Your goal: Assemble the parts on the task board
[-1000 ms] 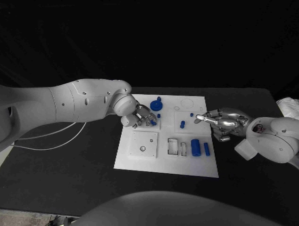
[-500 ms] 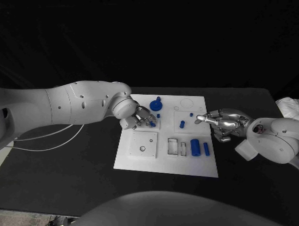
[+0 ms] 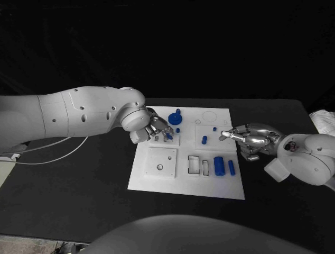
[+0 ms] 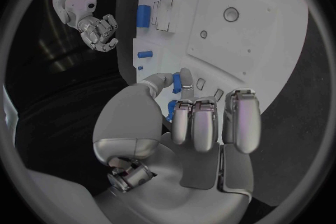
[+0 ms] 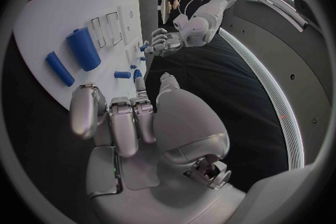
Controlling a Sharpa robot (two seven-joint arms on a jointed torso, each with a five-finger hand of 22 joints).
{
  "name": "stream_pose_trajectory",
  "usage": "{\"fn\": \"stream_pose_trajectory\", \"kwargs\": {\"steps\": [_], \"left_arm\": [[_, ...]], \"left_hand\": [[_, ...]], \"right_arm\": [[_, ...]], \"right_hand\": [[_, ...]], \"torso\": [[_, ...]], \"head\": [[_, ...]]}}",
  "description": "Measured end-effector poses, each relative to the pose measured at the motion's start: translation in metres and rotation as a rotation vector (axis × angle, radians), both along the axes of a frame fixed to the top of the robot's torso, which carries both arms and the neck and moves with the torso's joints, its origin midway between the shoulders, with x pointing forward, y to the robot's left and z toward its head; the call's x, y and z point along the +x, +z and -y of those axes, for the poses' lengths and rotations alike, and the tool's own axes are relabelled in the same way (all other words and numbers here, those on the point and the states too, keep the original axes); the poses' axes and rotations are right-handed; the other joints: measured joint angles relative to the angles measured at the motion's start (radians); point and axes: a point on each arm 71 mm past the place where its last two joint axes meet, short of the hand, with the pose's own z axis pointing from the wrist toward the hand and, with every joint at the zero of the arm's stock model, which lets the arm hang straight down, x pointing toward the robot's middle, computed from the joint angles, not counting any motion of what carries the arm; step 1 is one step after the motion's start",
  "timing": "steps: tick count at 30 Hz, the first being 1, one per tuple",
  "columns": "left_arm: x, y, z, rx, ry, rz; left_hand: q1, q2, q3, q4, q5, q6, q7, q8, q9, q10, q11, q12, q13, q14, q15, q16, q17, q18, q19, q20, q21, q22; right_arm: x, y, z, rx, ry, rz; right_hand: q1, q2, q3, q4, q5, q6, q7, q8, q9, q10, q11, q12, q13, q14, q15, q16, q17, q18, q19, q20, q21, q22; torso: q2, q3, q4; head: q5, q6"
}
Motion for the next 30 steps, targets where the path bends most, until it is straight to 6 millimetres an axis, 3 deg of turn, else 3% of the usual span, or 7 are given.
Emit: {"fn": "stream_pose_trajectory", "kwargs": {"steps": [6,10,21,30], "left_arm": [[0.007,0.015,-0.002,0.061,-0.07,0.058],[0.008,0.018,-0.002,0.103,-0.131,0.071],[0.011,0.02,0.003,0.212,-0.244,0.122],[0.011,0.015,0.008,0.262,-0.281,0.151]], "left_hand": [[-0.003,-0.003,0.009,0.0,-0.001,0.0,0.0,0.004,0.009,0.003,-0.003,0.0,0.0,0.0,0.0,0.0,0.0,0.0,0.0,0.0,0.0,0.0],[-0.004,-0.004,0.02,0.002,-0.02,0.001,0.001,0.004,0.02,0.004,-0.003,0.0,0.0,0.0,0.0,0.0,0.0,0.0,0.0,0.0,0.0,0.0],[-0.006,-0.006,0.031,0.002,-0.032,-0.002,-0.002,0.004,0.029,0.004,-0.003,0.0,0.0,0.0,0.0,0.0,0.0,0.0,0.0,0.0,0.0,0.0],[-0.003,-0.003,0.037,0.002,-0.04,-0.002,-0.002,0.003,0.033,0.004,-0.003,0.0,0.0,0.0,0.0,0.0,0.0,0.0,0.0,0.0,0.0,0.0]], "right_arm": [[-0.001,-0.001,-0.001,-0.002,0.004,0.001],[-0.001,-0.001,-0.001,-0.004,0.008,0.005],[-0.002,-0.001,-0.002,-0.011,0.018,0.019],[-0.002,-0.001,-0.002,-0.012,0.025,0.036]], "right_hand": [[0.001,-0.001,0.0,0.0,0.0,0.0,0.0,0.0,-0.001,0.0,0.0,0.001,0.0,0.003,-0.003,0.0,0.001,0.0,0.0,0.0,0.0,0.0],[0.004,-0.004,0.003,-0.003,0.0,0.0,0.0,0.0,-0.001,0.0,0.0,0.001,0.0,0.004,-0.004,0.0,0.001,0.0,0.0,0.0,0.0,0.0],[0.005,-0.005,0.005,-0.005,0.004,0.0,0.0,0.0,-0.002,0.0,0.0,-0.002,0.0,0.004,-0.003,0.0,0.001,0.0,0.0,0.0,0.0,0.001],[0.008,-0.008,0.006,-0.006,0.004,0.0,0.0,0.0,-0.003,0.0,0.0,-0.002,0.0,0.004,-0.003,0.0,0.001,0.0,0.0,0.0,0.0,0.001]], "torso": [[0.0,0.0006,-0.0012],[0.002,0.0004,-0.0018],[0.005,0.0005,0.0002],[0.005,-0.0001,0.0012]], "head": [[-0.001,0.0],[-0.006,0.0],[-0.02,0.0],[-0.019,0.0]]}}
